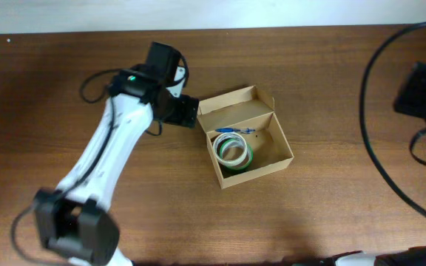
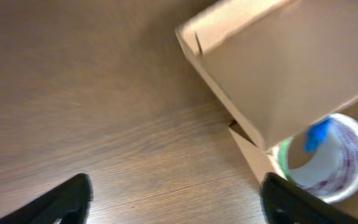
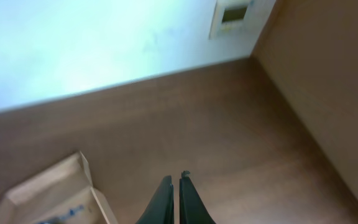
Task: Pack container
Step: 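Retract the right arm and move the left gripper to the box's lid flap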
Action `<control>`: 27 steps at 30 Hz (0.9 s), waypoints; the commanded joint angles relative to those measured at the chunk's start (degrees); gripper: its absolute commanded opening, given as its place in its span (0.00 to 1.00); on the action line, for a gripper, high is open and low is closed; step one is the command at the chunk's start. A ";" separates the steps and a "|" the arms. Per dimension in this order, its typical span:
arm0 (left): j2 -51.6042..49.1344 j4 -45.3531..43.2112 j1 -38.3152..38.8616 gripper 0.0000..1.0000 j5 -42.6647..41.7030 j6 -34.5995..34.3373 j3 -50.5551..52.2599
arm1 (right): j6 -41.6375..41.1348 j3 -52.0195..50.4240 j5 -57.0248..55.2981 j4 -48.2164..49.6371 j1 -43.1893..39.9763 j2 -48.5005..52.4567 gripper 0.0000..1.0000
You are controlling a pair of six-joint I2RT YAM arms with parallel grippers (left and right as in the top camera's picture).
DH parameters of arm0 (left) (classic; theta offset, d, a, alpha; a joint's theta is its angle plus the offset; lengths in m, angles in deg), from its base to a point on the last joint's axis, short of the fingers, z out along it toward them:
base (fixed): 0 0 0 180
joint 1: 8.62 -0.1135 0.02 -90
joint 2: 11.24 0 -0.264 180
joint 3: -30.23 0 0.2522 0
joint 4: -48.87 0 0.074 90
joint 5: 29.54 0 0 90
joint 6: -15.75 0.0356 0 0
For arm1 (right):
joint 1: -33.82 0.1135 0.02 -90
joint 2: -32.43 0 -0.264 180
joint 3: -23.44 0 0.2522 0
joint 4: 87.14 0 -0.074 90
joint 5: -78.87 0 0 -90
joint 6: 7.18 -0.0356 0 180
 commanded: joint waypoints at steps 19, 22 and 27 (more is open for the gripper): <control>-7.04 -3.04 -0.48 0.52 -8.13 -0.31 0.15 | 0.79 -12.50 0.13 -0.37 -0.48 0.87 0.04; -7.04 0.87 -0.70 0.50 -8.11 -0.35 0.15 | 1.84 -12.50 0.11 -0.37 -0.48 0.87 0.04; -7.04 8.26 -0.94 0.50 -6.86 -0.28 0.15 | 1.84 -12.50 0.13 -0.37 -0.48 0.87 0.04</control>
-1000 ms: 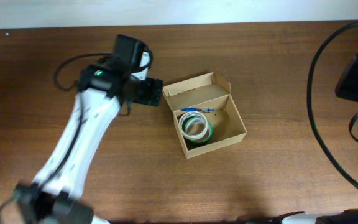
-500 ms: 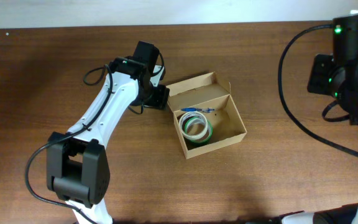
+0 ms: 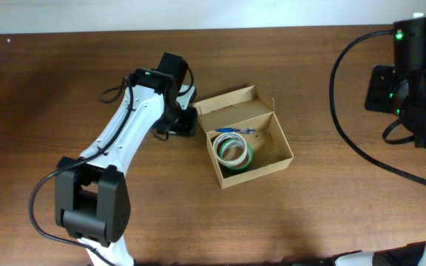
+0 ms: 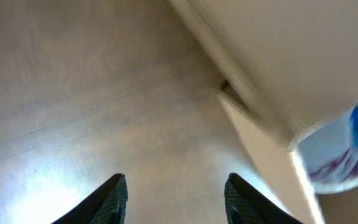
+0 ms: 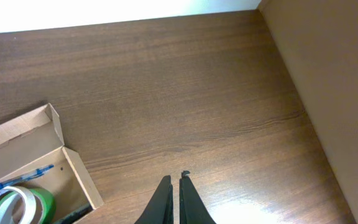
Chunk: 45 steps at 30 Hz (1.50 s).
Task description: Pack container
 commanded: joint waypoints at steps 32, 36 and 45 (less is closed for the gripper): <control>-9.01 -9.55 -0.42 0.48 -9.57 -1.20 0.02 | 0.55 -0.15 -0.07 -0.35 -0.48 -0.28 0.04; -9.01 -12.85 -0.42 0.49 -9.55 -1.20 0.02 | 0.55 -0.15 0.37 -0.35 -0.48 -0.28 0.04; -9.03 -20.13 -0.42 0.49 -9.11 -1.18 0.02 | 0.52 -0.15 2.95 -0.35 -0.48 -0.28 0.04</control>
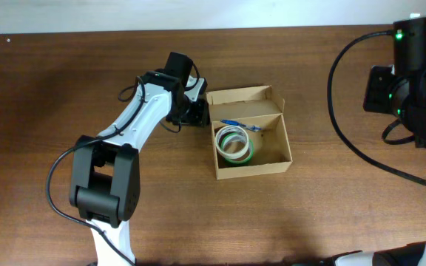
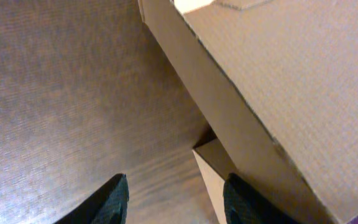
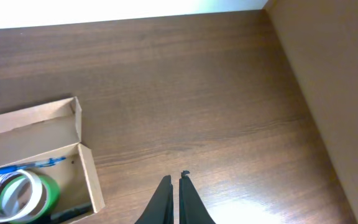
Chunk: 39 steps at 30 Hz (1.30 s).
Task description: Pack container
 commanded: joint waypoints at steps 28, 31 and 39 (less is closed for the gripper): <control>-3.82 12.72 -7.85 0.43 5.11 2.49 -19.58 | -0.28 -9.57 9.55 -0.33 -0.46 0.81 0.04; -3.82 20.17 -8.63 0.44 8.20 2.49 -26.77 | -0.26 -13.51 12.61 -0.33 -0.37 2.23 0.04; -3.80 39.69 -8.72 0.84 13.20 2.56 -49.90 | -0.15 -21.07 22.58 -0.17 -0.26 8.15 0.05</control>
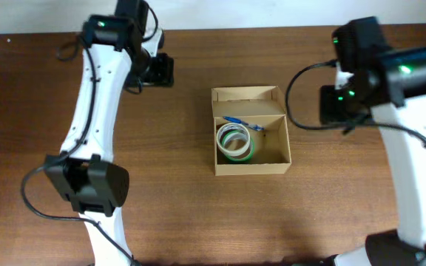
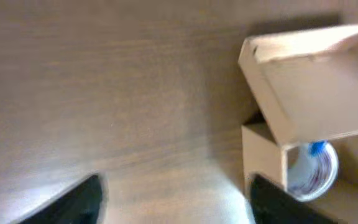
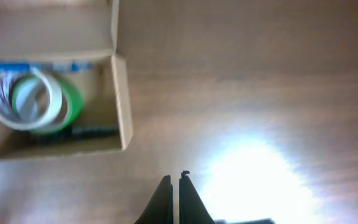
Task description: Pack container
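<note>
The cardboard box [image 1: 288,144] stands at mid-table, its lid flap [image 1: 245,95] open toward the far side. Inside lie a white and a green tape roll [image 1: 234,142], a blue pen [image 1: 242,123] and a black item [image 3: 86,132]. My left gripper [image 1: 158,71] hovers up and left of the box, open; its dark fingers [image 2: 73,200] are spread wide with nothing between them. The left wrist view catches the box's corner [image 2: 263,146] and a tape roll [image 2: 312,171]. My right gripper [image 3: 179,186] is shut and empty, over bare wood right of the box wall [image 3: 122,99].
Dark wooden table [image 1: 198,214] all round the box. Black cables hang off both arms, one looping near the box's right side [image 1: 294,96]. A bright glare patch [image 3: 253,168] lies on the wood under the right wrist.
My left gripper was at the box's left side; now it is up and to the left, away from the box, fingers spread wider. The right arm has come in closer to the box.
The box first sat turned at an angle, with my open left gripper by its left corner. Then the gripper was at that corner with fingers closer together. Later the box stood square to the table. Now the left gripper is clear of it.
</note>
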Action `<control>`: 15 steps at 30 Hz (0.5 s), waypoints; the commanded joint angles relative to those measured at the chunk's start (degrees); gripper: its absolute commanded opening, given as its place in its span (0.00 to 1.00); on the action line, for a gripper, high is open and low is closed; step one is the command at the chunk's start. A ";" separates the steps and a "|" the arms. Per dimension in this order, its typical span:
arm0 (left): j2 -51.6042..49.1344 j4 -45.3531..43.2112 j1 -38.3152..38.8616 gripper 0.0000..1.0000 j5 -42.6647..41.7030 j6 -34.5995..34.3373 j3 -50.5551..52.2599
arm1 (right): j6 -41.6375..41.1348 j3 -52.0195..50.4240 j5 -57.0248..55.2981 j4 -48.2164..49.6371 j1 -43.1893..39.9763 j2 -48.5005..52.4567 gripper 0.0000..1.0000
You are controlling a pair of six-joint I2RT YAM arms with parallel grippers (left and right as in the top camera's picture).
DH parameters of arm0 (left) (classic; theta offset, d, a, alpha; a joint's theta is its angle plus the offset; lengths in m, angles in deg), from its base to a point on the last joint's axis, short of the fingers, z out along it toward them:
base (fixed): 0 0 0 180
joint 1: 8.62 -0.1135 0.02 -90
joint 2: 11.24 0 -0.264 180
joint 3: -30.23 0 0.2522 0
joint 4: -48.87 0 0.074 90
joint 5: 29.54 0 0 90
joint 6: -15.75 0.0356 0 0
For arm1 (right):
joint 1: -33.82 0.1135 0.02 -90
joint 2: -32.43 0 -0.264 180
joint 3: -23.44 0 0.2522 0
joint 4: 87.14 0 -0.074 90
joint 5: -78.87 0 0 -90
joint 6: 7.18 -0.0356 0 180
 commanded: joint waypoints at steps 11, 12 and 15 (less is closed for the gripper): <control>2.80 11.02 0.04 0.99 2.99 1.57 -33.18 | 12.92 -1.68 14.08 6.49 9.88 11.85 0.49; 3.98 11.02 0.04 0.99 3.02 1.57 -34.07 | 14.73 -1.68 14.08 8.20 11.82 13.05 0.60; 5.90 11.02 0.04 0.99 3.21 1.60 -34.53 | 16.57 -1.68 14.08 11.15 14.45 15.56 0.73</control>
